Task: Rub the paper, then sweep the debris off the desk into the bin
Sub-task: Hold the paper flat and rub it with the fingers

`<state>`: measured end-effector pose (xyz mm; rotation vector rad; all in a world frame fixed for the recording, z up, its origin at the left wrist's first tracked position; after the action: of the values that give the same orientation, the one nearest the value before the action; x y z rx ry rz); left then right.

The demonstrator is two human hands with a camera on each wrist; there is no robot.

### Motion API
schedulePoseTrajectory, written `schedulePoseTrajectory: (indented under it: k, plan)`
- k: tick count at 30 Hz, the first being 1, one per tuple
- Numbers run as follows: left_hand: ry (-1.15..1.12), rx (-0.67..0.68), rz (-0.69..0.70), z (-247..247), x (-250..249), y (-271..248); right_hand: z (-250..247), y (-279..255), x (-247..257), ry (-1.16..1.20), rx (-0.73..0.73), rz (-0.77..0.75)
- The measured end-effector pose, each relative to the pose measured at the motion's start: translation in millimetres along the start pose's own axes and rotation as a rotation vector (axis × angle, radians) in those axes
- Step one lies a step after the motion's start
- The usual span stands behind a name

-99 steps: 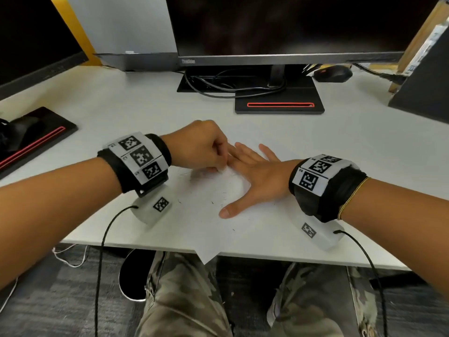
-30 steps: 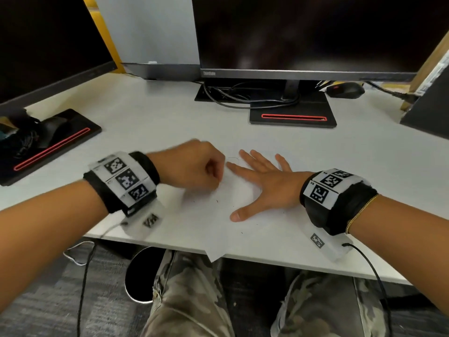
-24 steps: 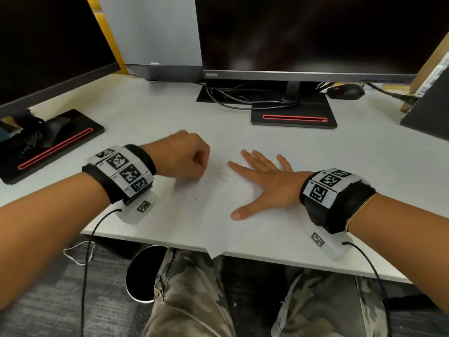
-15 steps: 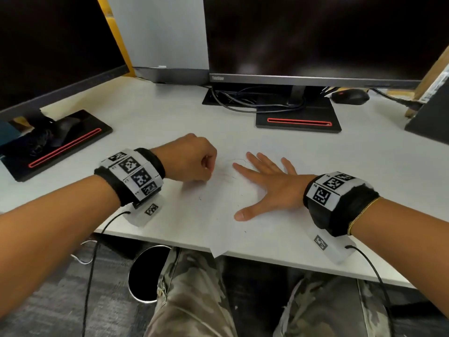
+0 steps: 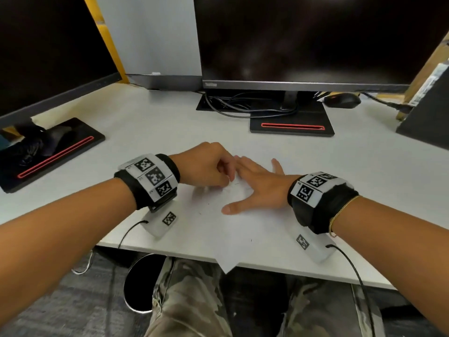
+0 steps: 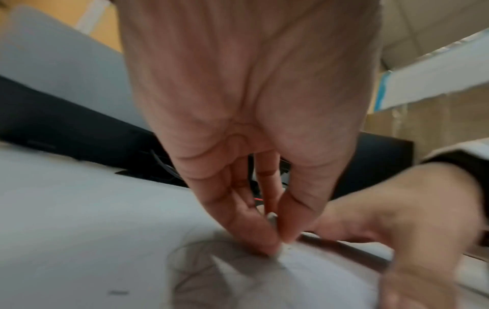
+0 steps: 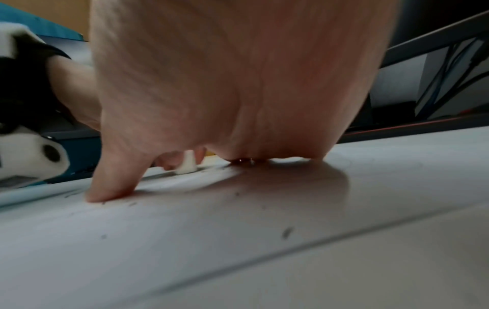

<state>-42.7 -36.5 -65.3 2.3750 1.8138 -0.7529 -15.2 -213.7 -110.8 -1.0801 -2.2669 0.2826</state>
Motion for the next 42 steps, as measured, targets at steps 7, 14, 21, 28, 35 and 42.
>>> schedulePoseTrajectory:
  k: [7,14,21,28,35,42]
  plan:
    - [0.104,-0.015,-0.015,-13,1,16,-2,-1,1,-0.034,0.046,0.045]
    - [0.146,0.023,0.0,-13,1,21,-3,0,1,-0.04,0.052,0.039]
    - [0.175,0.108,0.045,-9,-4,26,-2,2,0,-0.022,0.055,0.032]
    - [0.185,0.204,0.081,-5,-13,24,-4,1,1,-0.005,0.055,0.028]
    - [0.162,0.181,0.046,-4,-8,28,-5,-2,3,-0.011,0.063,0.036]
    - [0.172,0.181,0.044,-6,-4,25,-3,-1,2,-0.015,0.062,0.033]
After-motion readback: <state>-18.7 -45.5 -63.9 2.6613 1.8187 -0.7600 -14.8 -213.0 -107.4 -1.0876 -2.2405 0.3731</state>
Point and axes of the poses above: each hand's wrist, its own y-axis towards the middle knuckle, its own z-axis out of the palm, x = y × z, the point moved 2 cm from there along y, towards the middle knuckle, and after that the axes turned 7 degrees about y, right-handed, at the moved point
